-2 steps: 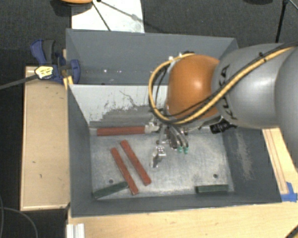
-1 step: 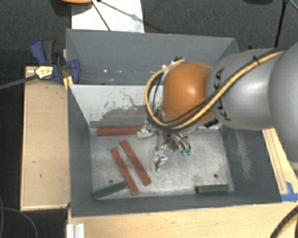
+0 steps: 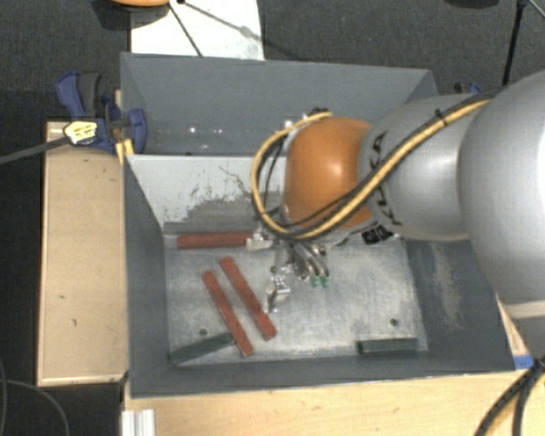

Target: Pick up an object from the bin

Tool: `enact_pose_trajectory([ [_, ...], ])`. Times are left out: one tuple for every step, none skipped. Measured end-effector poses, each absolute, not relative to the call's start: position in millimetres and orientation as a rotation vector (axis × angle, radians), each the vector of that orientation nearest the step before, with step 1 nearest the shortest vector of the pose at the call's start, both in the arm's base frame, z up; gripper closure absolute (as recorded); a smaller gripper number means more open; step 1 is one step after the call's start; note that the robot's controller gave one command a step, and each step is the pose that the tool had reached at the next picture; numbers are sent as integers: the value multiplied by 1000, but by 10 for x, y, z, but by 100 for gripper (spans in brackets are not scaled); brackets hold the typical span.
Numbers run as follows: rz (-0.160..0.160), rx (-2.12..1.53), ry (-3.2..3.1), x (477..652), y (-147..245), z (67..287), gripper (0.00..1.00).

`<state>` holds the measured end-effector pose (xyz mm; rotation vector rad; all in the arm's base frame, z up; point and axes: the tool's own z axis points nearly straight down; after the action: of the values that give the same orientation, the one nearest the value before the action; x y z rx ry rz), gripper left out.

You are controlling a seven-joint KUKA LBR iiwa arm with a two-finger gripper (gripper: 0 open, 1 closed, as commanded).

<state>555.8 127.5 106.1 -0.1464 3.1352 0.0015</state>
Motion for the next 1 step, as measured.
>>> enact_pose_trajectory([
  [2, 180, 3136, 5519, 1325, 984, 0],
])
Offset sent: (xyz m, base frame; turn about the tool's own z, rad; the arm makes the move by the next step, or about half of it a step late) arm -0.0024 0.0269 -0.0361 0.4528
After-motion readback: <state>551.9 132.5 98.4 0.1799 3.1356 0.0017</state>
